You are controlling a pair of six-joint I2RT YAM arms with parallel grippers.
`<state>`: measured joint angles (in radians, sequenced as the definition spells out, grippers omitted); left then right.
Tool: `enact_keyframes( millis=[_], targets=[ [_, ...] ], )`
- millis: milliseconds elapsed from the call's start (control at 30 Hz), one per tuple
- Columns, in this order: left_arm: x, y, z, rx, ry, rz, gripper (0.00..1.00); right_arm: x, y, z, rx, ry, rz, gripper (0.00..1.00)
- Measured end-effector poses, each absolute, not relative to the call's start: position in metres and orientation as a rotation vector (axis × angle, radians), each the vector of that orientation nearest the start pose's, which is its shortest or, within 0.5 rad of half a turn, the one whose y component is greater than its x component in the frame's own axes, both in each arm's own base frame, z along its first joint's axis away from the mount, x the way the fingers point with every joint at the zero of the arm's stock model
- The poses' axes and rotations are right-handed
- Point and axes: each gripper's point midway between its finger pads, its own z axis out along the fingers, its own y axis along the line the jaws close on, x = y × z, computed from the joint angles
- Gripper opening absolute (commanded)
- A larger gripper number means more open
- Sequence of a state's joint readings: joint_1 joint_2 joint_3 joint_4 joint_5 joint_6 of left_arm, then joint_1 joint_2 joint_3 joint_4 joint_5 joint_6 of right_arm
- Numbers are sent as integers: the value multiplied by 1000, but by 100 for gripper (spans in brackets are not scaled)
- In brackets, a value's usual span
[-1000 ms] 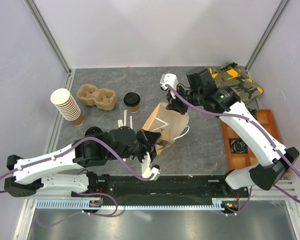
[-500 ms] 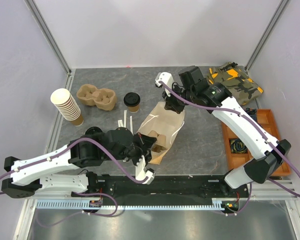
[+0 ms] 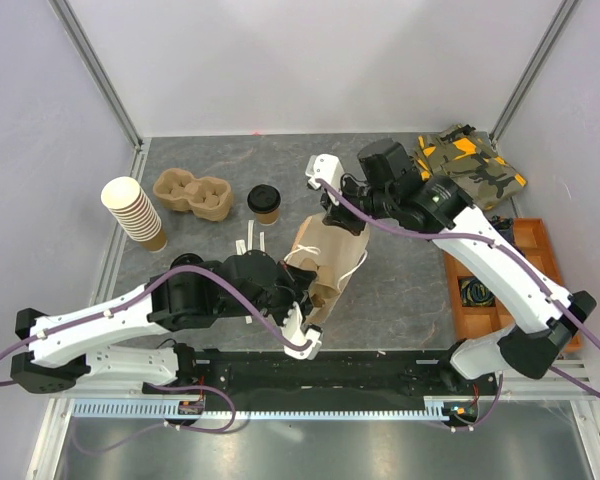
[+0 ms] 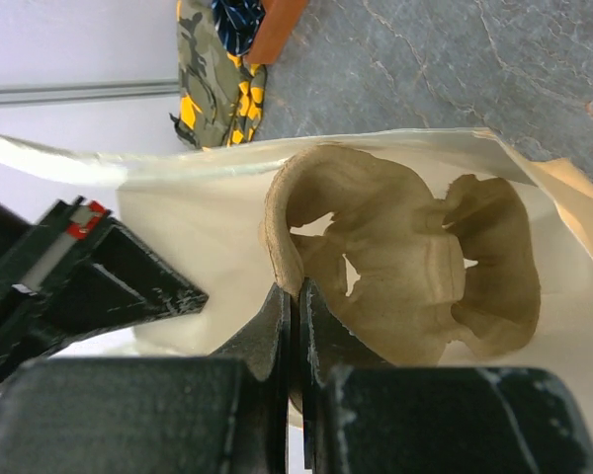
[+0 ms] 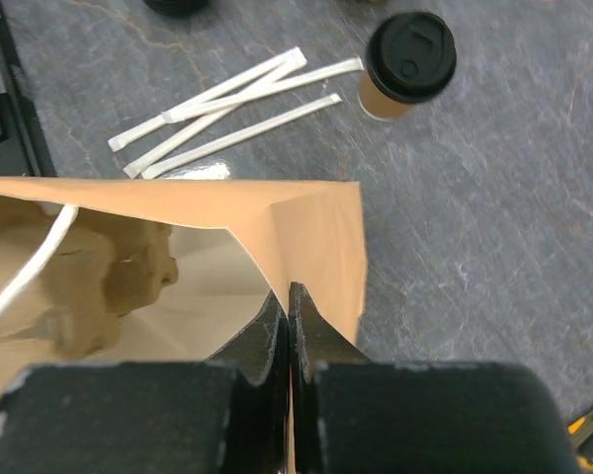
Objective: Pack the takeout coffee
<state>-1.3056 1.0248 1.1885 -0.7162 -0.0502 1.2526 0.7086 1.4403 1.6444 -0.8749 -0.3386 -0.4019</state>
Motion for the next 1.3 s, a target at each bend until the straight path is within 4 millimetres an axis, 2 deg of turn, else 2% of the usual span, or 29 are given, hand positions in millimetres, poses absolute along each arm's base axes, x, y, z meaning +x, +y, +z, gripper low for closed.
enact_keyframes(
  millis=[200, 333, 633, 967, 1300],
  targets=[
    [134, -294, 294, 2025, 669, 19, 2, 231, 291, 310, -1429, 1702, 552, 0],
    [136, -295, 293, 2024, 676, 17, 2, 220, 298, 310, -1467, 1667, 544, 0],
    [140, -302, 303, 1935, 659, 21, 2, 223, 299, 308, -1460, 1663, 526, 0],
    [143, -289, 317, 1846, 648, 57, 2, 231, 291, 303, -1385, 1701, 467, 0],
    [148, -283, 317, 1834, 664, 99, 2, 240, 285, 321, -1285, 1661, 414, 0]
  ],
)
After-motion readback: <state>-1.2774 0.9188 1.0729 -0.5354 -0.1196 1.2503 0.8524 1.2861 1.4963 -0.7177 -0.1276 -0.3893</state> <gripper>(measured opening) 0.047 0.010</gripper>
